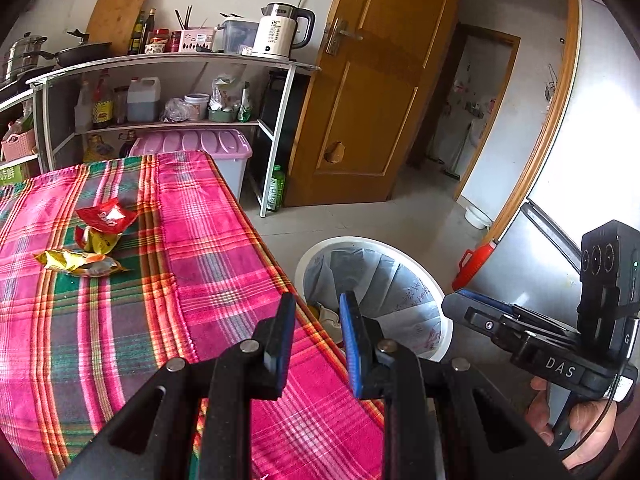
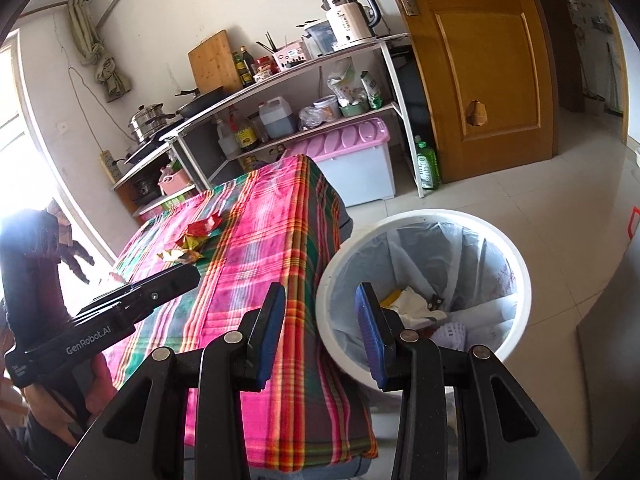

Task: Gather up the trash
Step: 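Move both open tools back over the remaining trash on the table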

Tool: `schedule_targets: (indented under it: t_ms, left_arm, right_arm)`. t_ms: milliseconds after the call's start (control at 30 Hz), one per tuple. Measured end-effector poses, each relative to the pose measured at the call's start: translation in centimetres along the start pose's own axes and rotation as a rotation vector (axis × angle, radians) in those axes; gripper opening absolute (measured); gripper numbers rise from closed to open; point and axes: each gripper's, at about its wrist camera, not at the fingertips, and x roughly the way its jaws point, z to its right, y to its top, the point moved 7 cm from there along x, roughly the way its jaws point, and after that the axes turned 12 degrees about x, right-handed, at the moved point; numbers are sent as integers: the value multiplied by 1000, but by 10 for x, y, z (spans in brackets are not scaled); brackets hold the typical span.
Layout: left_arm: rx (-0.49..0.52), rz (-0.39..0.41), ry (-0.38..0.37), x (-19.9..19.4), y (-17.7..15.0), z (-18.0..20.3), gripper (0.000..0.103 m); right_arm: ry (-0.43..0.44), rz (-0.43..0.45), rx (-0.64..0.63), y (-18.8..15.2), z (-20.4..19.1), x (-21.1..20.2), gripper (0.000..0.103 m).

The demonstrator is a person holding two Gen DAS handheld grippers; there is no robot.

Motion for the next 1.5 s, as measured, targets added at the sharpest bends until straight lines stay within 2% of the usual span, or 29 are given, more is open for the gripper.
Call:
schedule_targets:
  t_ms: [767,833,900,1233,1500]
  left_arm:
    - [-75,74,130,-75,-27,-57,28]
    - [-84,78,146,-81,-30,-64,29]
    - [-95,83,159,-88,-33,-71,35]
    - [-146,92,225,-108,-49,-111,37]
    - [-166,91,274,-115,-59,-143,37]
  right_arm:
    - [82,-31,-136,-27,-76,-2,39]
    - [99,-37,-141,-30,-83,-1,39]
    - [110,-42,-149,-32,-89,0,40]
    - [152,-77,-200,-42,-126,17,42]
    - [164,-100,-238,-44,-150,35,47]
